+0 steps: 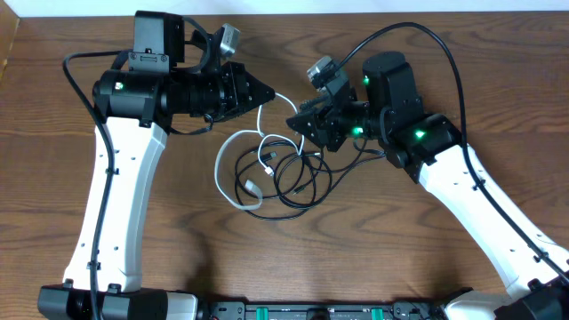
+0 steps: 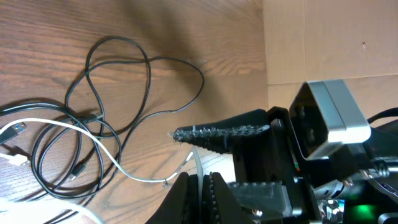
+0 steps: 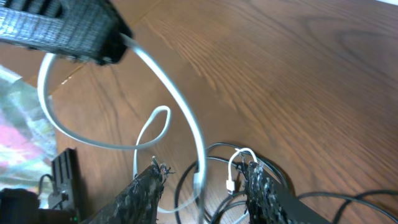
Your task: Untangle cables
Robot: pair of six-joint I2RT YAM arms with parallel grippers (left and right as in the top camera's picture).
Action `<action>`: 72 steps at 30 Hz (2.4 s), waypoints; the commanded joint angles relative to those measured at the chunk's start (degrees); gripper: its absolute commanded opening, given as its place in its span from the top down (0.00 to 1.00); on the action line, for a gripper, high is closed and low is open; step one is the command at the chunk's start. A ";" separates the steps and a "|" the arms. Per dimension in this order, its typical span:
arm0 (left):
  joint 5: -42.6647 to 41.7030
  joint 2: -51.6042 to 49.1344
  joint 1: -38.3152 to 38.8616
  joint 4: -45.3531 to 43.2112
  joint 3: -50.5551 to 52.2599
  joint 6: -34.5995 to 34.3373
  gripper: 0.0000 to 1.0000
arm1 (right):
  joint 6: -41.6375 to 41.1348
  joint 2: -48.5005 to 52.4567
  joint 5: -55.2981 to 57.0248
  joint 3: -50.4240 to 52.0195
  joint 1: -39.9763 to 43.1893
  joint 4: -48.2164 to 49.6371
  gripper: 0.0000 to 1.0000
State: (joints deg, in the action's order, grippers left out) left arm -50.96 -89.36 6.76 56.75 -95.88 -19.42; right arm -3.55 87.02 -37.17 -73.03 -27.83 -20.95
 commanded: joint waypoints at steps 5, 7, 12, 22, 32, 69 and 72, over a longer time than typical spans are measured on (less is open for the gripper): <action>-3.89 -0.02 -0.04 0.17 -0.63 0.94 0.92 | 1.07 0.76 -5.92 -0.79 0.33 1.09 0.58; -3.89 -0.02 -0.04 0.20 -0.63 0.94 0.92 | 1.07 0.98 -6.73 -0.79 0.33 1.55 0.59; -3.89 -0.02 -0.04 0.07 -0.63 0.79 0.92 | 1.09 1.11 -9.29 -0.79 0.33 2.32 0.59; -3.89 -0.02 -0.04 -8.33 -0.63 -12.48 0.92 | 3.93 1.11 -14.25 -0.79 0.31 2.38 0.45; -3.85 -0.02 0.09 -11.04 -0.63 -19.93 0.92 | 0.13 1.11 -13.27 -0.76 -0.61 7.87 0.47; 24.79 -0.02 2.43 -6.95 -0.61 -11.93 0.20 | -16.17 1.09 10.05 -1.29 2.64 8.09 0.99; 28.52 -0.02 2.43 -5.01 -0.61 -11.26 0.20 | -15.74 1.09 9.51 -3.48 5.95 7.32 0.99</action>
State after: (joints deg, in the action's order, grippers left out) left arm -29.80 -89.36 9.13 50.70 -95.88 -33.15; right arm -18.28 87.79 -28.77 -73.25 -24.77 -13.15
